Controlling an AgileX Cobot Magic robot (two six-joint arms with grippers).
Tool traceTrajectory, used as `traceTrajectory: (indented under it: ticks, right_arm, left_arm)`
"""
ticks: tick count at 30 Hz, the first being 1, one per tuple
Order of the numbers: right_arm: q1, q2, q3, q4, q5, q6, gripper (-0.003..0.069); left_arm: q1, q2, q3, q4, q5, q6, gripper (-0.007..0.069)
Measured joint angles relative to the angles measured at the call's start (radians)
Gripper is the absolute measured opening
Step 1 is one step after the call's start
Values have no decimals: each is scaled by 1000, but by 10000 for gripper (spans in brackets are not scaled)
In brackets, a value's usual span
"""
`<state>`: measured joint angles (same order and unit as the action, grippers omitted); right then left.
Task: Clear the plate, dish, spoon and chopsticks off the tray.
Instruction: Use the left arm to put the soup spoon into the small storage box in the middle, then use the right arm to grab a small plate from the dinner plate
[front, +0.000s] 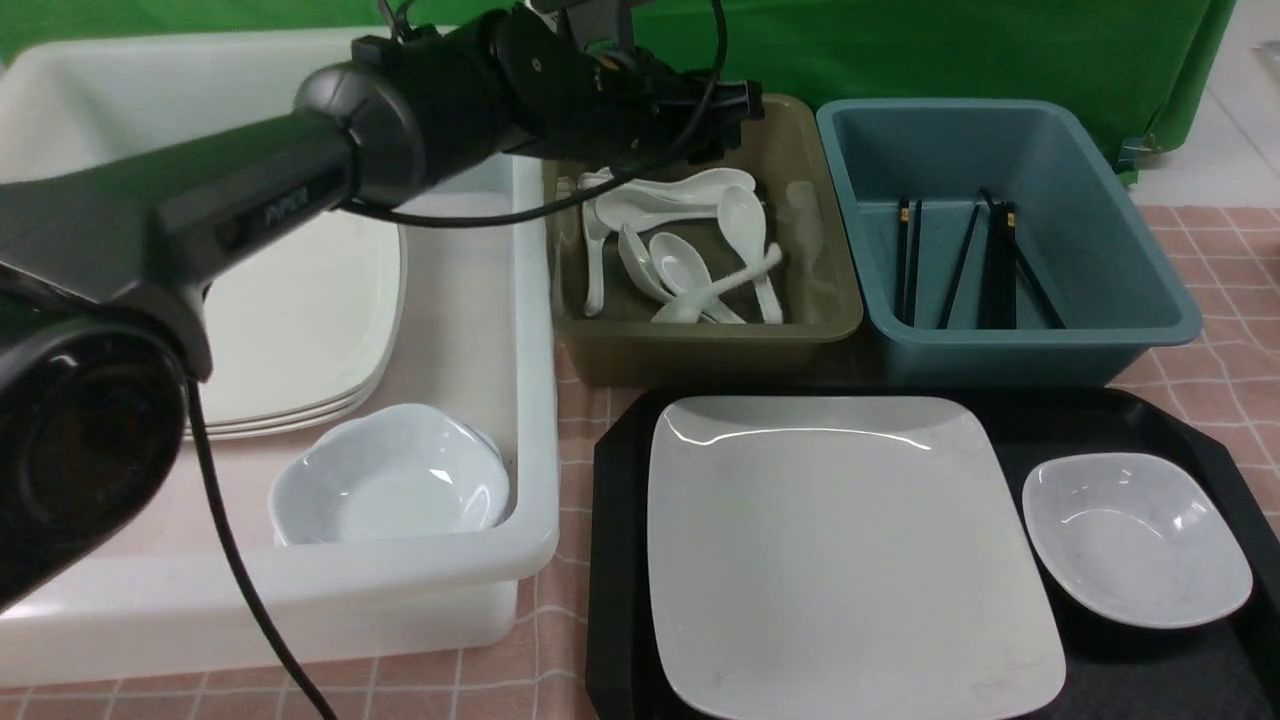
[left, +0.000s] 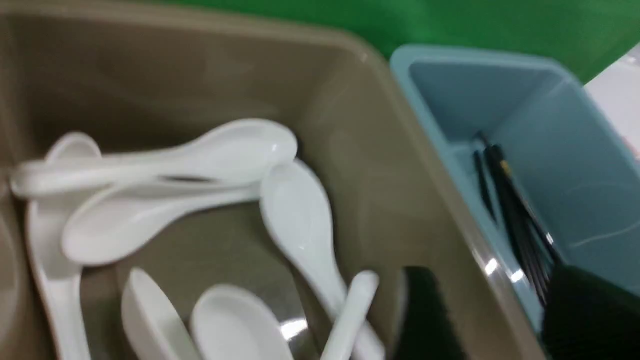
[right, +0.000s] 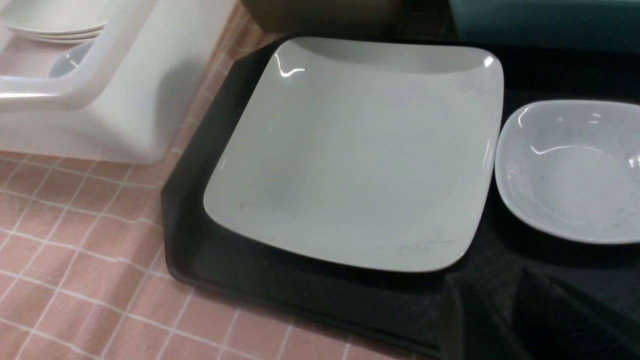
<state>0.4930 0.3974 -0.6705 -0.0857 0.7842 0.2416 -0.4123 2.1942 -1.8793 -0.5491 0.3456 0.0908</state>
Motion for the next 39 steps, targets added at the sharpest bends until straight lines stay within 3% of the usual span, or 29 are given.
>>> traceTrajectory:
  ticks: [1,2,5,7,14,17,19,21,23,33,39]
  right_arm:
    - [0,0,0,0,0,0,199]
    - [0,0,0,0,-1,0,201]
    - [0,0,0,0,1,0,205]
    - [0,0,0,0,6,0,207]
    - [0,0,0,0,17,1,214]
    - [0,1,0,0,-3,-3,197]
    - [0,6,0,0,-20,-15,140]
    - [0,18,0,1,-41,-18,59]
    - [0,37,0,1,-64,-17,30]
    - [0,149,0,3,-130,41,30]
    - [0,250,0,12,9,90,32]
  left_arm:
    - [0,1,0,0,5,-2,392]
    - [0,-3,0,0,30,-13,457]
    - [1,-25,0,3,77,-18,503]
    - [2,-66,0,8,130,-19,491]
    - [2,-298,-1,33,464,-16,181]
    - [-27,-406,-2,98,726,18,24]
    - [-45,-446,3,138,821,20,4]
    - [-54,-491,25,164,853,14,-3]
    - [-54,-548,66,169,864,8,-3]
    - [-54,-823,415,173,874,-14,-3]
    - [-54,-961,653,147,871,-65,-1]
